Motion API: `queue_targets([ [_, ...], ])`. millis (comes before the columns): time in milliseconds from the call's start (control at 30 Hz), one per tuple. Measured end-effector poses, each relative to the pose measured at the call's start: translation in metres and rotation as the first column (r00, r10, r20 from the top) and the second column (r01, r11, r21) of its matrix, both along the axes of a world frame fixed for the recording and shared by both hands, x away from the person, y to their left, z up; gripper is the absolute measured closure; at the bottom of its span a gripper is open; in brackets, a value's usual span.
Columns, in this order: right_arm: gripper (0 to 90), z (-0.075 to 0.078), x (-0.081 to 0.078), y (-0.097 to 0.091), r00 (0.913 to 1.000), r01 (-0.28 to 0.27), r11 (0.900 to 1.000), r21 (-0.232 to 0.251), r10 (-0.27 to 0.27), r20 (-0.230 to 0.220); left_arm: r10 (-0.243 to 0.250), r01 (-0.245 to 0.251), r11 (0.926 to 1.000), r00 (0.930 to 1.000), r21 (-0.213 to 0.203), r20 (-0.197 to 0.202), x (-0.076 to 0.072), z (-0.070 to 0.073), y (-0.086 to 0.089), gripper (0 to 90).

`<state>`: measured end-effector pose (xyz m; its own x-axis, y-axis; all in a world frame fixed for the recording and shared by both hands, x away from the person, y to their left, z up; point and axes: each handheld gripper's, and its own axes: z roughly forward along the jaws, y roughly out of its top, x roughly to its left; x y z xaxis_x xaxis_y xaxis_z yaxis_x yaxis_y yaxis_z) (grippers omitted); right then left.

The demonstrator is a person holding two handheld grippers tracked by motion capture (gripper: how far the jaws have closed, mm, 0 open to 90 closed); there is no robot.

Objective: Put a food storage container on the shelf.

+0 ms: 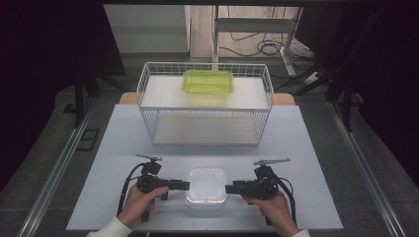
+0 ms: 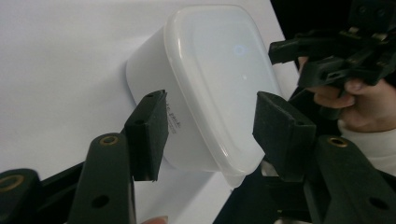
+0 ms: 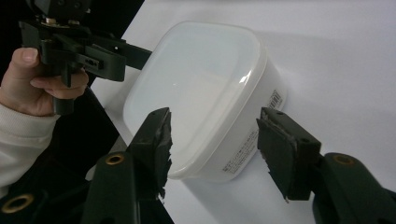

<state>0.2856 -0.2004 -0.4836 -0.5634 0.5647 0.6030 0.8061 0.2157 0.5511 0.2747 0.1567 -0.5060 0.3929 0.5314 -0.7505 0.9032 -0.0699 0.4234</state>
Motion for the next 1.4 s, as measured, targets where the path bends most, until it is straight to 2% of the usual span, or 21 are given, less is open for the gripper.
queue_targets([
  [133, 48.4, -0.005, 0.001, 0.003, 0.9997, 0.002, 1.0000, 0.006, -0.002, -0.024, 0.012, -0.012, 0.9998, 0.9996, -0.016, -0.025, 0.002, -0.004, 0.002, 47.1],
  [333, 53.0, -0.010, 0.002, 0.005, 0.9989, 0.009, 0.9997, 0.024, -0.007, -0.046, -0.003, 0.003, 0.9999, 0.9996, -0.013, -0.029, 0.003, -0.006, -0.001, 52.7],
  [533, 58.4, -0.014, 0.003, 0.007, 0.9969, 0.016, 0.9988, 0.045, -0.013, -0.077, -0.028, 0.028, 0.9993, 0.9991, -0.026, -0.031, 0.003, -0.008, -0.004, 62.5],
  [633, 61.8, -0.017, 0.003, 0.007, 0.9962, 0.027, 0.9985, 0.047, -0.023, -0.084, -0.025, 0.024, 0.9995, 0.9993, -0.021, -0.030, 0.002, -0.008, -0.004, 64.4],
  [700, 65.4, -0.019, 0.004, 0.004, 0.9922, 0.049, 0.9958, 0.077, -0.039, -0.118, -0.013, 0.012, 0.9996, 0.9995, -0.026, -0.030, 0.002, -0.008, -0.004, 66.4],
  [767, 66.5, -0.019, 0.004, 0.003, 0.9893, 0.058, 0.9945, 0.088, -0.045, -0.139, -0.008, 0.007, 0.9996, 0.9996, -0.028, -0.028, 0.001, -0.007, -0.003, 68.6],
  [933, 68.9, -0.020, 0.003, 0.001, 0.9856, 0.069, 0.9919, 0.106, -0.051, -0.161, 0.009, -0.010, 0.9988, 0.9993, -0.048, -0.037, -0.001, -0.007, -0.002, 70.6],
  [1033, 70.4, -0.019, 0.002, 0.000, 0.9838, 0.078, 0.9905, 0.113, -0.058, -0.170, 0.008, -0.011, 0.9975, 0.9990, -0.070, -0.044, -0.002, -0.009, 0.000, 72.4],
  [1400, 75.2, -0.015, 0.000, -0.001, 0.9873, 0.078, 0.9904, 0.114, -0.061, -0.147, 0.008, -0.009, 0.9975, 0.9998, -0.071, -0.017, -0.005, -0.004, 0.001, 76.8],
])
